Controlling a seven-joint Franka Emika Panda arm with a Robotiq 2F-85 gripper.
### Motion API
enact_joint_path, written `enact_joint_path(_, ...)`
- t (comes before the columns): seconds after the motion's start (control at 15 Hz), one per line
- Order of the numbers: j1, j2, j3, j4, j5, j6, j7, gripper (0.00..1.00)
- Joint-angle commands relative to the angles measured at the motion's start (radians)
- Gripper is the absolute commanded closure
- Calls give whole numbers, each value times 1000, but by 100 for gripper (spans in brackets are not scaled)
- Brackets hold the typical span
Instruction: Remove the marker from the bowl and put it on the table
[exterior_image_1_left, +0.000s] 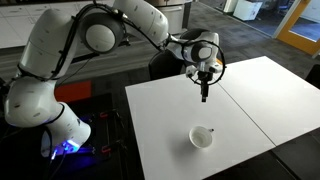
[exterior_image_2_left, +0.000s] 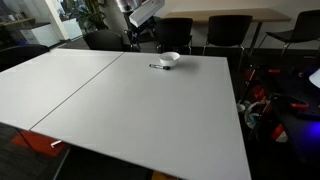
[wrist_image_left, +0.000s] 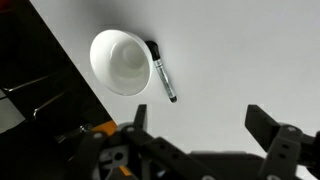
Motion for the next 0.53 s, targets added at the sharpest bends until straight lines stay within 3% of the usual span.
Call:
enact_joint_path(0.0, 2, -4, -2, -2, 2, -2, -2, 0)
enact_joint_path(0.47, 2, -16, -1, -17, 1, -2, -1, 0)
